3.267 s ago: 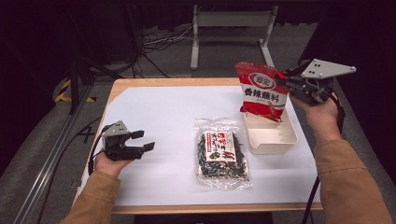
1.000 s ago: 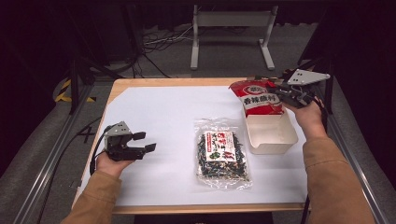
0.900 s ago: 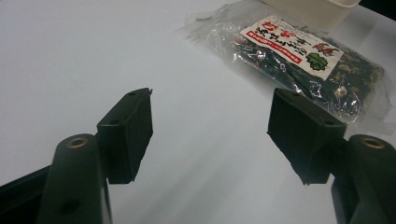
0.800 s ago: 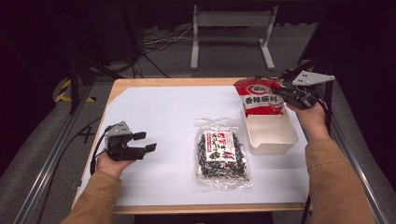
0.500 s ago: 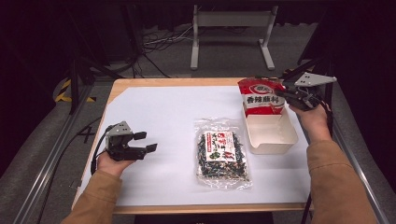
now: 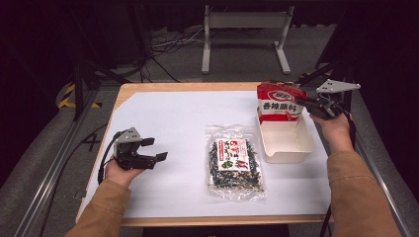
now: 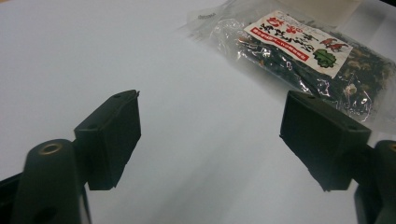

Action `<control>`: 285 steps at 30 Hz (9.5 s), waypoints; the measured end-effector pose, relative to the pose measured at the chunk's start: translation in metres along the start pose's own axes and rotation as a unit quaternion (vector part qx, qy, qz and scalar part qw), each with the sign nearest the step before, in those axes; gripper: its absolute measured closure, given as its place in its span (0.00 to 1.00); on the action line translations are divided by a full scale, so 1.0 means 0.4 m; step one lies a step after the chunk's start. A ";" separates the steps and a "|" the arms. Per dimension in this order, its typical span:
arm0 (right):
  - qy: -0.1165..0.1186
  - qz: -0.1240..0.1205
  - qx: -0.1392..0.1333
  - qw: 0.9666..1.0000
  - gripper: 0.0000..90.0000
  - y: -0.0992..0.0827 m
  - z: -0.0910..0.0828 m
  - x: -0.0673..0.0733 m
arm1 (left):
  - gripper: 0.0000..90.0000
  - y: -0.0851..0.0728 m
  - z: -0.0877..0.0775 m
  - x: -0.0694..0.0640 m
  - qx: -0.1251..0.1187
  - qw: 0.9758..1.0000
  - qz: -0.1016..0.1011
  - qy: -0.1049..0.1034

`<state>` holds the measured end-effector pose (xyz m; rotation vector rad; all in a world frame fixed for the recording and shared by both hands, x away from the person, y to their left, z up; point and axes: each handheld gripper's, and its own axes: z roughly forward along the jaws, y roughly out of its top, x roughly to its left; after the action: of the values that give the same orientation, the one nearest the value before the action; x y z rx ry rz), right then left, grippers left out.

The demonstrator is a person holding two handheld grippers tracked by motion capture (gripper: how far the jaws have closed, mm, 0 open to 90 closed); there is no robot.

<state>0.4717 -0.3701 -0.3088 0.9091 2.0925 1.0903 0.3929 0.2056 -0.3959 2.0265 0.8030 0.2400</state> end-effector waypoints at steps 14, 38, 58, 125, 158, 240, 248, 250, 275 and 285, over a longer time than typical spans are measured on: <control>-0.006 0.025 -0.016 1.000 0.57 0.007 -0.042 0.023 | 0.11 0.018 0.017 -0.004 0.005 0.999 -0.015 -0.028; 0.013 0.033 -0.042 0.998 0.48 0.011 -0.183 0.098 | 0.14 0.035 0.024 -0.023 0.003 0.998 -0.014 -0.057; 0.081 0.031 -0.051 0.995 0.46 -0.055 -0.187 0.249 | 0.19 0.074 0.035 -0.046 0.007 0.998 -0.006 -0.070; 0.098 0.013 -0.036 0.994 0.39 -0.058 -0.161 0.290 | 0.09 0.137 0.378 -0.115 0.126 0.983 -0.071 -0.114; 0.103 0.011 -0.031 0.994 0.38 -0.058 -0.148 0.297 | 0.50 0.135 0.409 -0.159 0.171 0.972 -0.100 -0.123; 0.214 0.025 -0.024 0.976 0.38 0.021 -0.039 0.425 | 0.92 0.193 0.026 -0.253 -0.097 0.990 0.074 -0.076; 0.223 0.036 -0.014 0.974 0.51 0.026 -0.033 0.434 | 0.92 0.189 0.035 -0.256 -0.095 0.989 0.078 -0.087; 0.226 0.038 -0.012 0.973 0.59 0.027 -0.035 0.433 | 0.92 0.189 0.036 -0.255 -0.095 0.989 0.079 -0.086; 0.270 0.007 -0.033 0.962 0.88 0.064 -0.100 0.450 | 0.73 0.185 0.038 -0.206 -0.102 0.989 0.042 -0.103; 0.245 -0.017 -0.047 0.968 0.88 0.077 -0.146 0.441 | 0.43 0.183 0.026 -0.186 -0.091 0.989 0.044 -0.112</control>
<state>0.3338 -0.2436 -0.2888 0.5940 2.4053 1.5013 0.3734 0.1248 -0.3319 1.8783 0.5326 0.1286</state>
